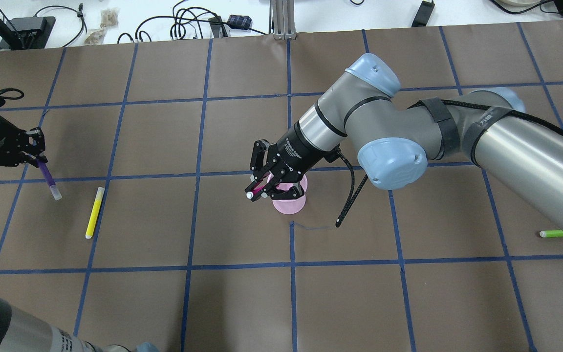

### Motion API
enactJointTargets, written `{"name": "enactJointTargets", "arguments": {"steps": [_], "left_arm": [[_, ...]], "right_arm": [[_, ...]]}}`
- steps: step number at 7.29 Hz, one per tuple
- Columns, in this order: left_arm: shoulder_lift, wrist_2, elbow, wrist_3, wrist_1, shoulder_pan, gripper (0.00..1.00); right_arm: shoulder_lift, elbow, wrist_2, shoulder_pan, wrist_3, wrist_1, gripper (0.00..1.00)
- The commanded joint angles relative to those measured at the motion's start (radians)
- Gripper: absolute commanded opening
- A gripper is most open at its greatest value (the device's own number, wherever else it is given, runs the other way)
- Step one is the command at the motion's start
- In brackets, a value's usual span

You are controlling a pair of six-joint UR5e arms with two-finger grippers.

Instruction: Insert purple and pink pens into pink cup

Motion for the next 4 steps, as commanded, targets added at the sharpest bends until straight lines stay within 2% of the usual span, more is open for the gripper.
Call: {"name": "enactJointTargets", "arguments": {"steps": [1,2,3,4], "left_arm": [[0.063,0.006,0.047,-0.005,0.004,-0.102,0.0],[0.084,0.007,0.047,-0.05,0.015,-0.162,0.0],[0.1,0.006,0.049,-0.154,0.016,-0.237,0.0],[0.118,0.006,0.055,-0.226,0.042,-0.32,0.0]], "right_arm": [[0.005,-0.009,-0.029,-0.052,-0.057,-0.003,0.84],[0.002,-0.015,-0.074,-0.109,-0.097,-0.005,0.95],[-0.01,-0.023,-0.085,-0.153,-0.11,-0.067,0.96],[-0.028,-0.081,-0.186,-0.166,-0.158,-0.072,0.98]]}}
